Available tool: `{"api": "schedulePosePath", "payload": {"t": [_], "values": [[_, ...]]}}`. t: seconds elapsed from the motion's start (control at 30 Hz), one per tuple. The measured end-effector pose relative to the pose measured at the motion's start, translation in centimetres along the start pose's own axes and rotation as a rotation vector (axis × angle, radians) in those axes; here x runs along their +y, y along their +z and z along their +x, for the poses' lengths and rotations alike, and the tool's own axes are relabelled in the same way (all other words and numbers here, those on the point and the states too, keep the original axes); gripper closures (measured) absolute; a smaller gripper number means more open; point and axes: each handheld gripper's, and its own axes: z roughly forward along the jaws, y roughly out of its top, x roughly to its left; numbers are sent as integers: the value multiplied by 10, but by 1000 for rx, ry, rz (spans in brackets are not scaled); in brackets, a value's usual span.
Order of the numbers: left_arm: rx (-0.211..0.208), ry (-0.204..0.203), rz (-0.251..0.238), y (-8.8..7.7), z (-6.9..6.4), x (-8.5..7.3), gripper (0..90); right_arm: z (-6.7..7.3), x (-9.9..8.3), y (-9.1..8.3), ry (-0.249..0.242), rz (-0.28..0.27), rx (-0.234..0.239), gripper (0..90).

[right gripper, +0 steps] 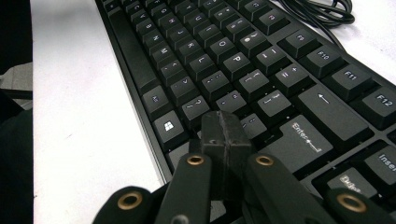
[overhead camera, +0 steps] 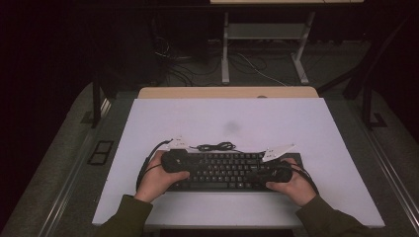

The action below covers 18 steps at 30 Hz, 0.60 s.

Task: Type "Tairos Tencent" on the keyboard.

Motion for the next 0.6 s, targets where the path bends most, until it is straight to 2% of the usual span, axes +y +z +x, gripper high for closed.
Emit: {"api": "schedulePosePath", "payload": {"t": [0.37, 0.6], "values": [[-2, 7, -19, -6, 4, -5, 494, 0, 1, -1, -5, -9, -6, 863], [-2, 15, -32, -9, 4, -6, 469, 1, 3, -6, 0, -32, -6, 792]]}}
